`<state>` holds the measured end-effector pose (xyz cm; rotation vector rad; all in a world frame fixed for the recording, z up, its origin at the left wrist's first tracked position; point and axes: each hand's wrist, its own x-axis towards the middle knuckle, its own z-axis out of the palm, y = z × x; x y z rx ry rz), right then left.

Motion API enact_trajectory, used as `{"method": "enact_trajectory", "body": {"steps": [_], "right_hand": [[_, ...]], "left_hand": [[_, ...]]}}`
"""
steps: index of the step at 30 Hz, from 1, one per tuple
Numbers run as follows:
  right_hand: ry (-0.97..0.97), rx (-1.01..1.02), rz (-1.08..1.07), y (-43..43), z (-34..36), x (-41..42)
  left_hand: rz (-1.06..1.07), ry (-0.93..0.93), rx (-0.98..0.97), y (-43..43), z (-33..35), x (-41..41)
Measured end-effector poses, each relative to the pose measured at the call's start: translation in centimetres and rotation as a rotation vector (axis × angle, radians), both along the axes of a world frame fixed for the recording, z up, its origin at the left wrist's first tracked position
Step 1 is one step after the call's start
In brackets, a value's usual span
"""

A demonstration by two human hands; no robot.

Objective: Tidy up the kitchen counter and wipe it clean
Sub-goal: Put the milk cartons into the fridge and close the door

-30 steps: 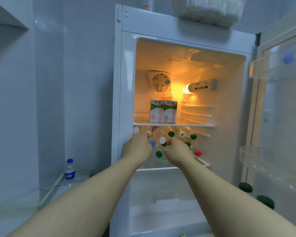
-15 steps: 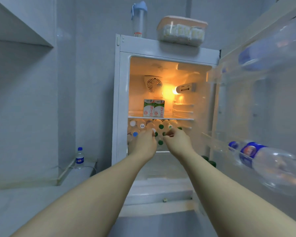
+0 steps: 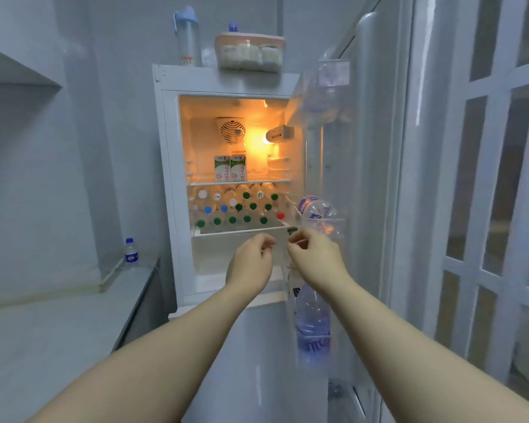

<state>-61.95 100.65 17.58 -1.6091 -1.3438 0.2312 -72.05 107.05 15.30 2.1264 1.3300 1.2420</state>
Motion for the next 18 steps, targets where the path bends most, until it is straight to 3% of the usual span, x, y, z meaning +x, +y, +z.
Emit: {"method": "enact_trajectory", "body": {"steps": [4,9,13,18], "right_hand": [[-0.012,0.137,-0.131,-4.4,1.4,2.2],[-0.151,0.341,-0.554,-8.1,2.7,3.9],[-0.070,0.275,-0.564,-8.6,4.0,3.8],[0.150,0.346,-0.646,-8.6,5.9,3.8]], "left_hand": [[-0.042,-0.035,0.003,-3.2,0.7,2.0],[-0.105,-0.024,0.003,-6.4,1.7,3.1],[-0.110,0.011,-0.001,-7.3,1.9,2.2],[-0.106,0.014,0.000,-7.4,3.0,0.2]]}}
